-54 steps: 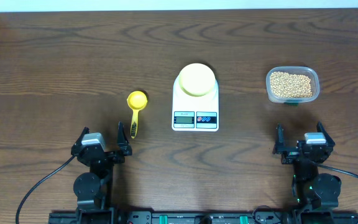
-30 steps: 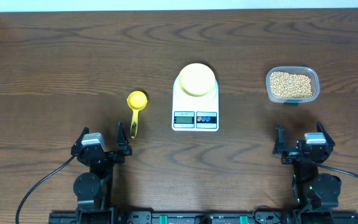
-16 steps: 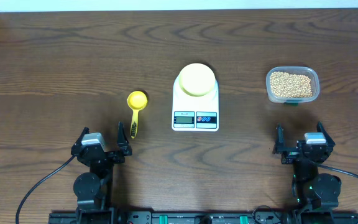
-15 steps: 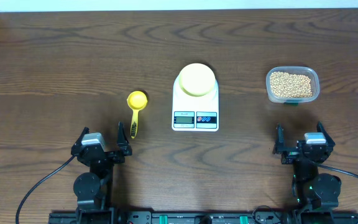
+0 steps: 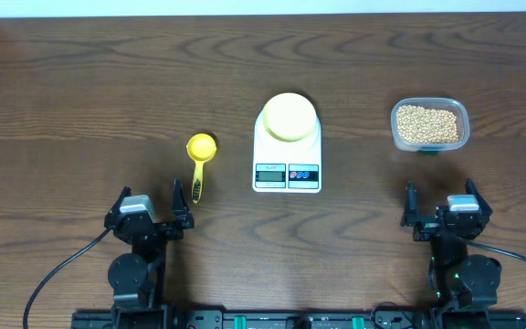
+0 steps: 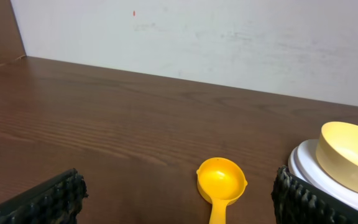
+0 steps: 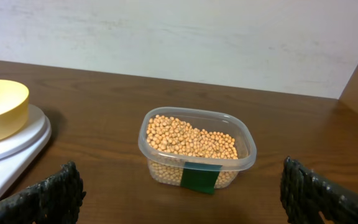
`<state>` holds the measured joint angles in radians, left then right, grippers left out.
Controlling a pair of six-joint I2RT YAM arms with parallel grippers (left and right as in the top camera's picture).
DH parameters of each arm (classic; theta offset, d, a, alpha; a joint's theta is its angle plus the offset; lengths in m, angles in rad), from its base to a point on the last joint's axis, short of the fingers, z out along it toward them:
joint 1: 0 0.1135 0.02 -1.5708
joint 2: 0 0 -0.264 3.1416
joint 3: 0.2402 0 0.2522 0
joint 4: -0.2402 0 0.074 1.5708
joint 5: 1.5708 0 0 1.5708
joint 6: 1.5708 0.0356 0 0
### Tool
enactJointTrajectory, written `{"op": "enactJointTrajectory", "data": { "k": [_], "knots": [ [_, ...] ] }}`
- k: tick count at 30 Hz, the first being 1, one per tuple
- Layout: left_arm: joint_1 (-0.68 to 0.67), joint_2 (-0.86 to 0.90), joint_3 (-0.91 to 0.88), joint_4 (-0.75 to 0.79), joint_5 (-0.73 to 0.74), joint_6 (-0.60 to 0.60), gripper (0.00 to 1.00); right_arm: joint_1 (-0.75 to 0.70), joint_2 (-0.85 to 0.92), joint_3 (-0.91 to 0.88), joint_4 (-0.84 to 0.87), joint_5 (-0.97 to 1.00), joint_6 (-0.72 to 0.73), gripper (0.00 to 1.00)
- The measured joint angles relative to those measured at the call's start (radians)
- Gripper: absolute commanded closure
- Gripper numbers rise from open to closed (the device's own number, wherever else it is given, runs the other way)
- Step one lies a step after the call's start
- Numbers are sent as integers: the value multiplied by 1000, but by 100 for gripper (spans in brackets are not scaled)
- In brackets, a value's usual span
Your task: Scoop item into bowl and weigh 50g on scale
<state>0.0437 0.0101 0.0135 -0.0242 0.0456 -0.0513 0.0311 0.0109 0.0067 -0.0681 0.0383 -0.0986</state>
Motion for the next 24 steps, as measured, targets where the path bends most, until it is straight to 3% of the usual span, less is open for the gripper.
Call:
{"op": "enactJointTrajectory", "data": {
  "k": [24],
  "knots": [
    [0,0,0,11,8,-23,2,0,0,0,0,0,0,1]
  ]
}}
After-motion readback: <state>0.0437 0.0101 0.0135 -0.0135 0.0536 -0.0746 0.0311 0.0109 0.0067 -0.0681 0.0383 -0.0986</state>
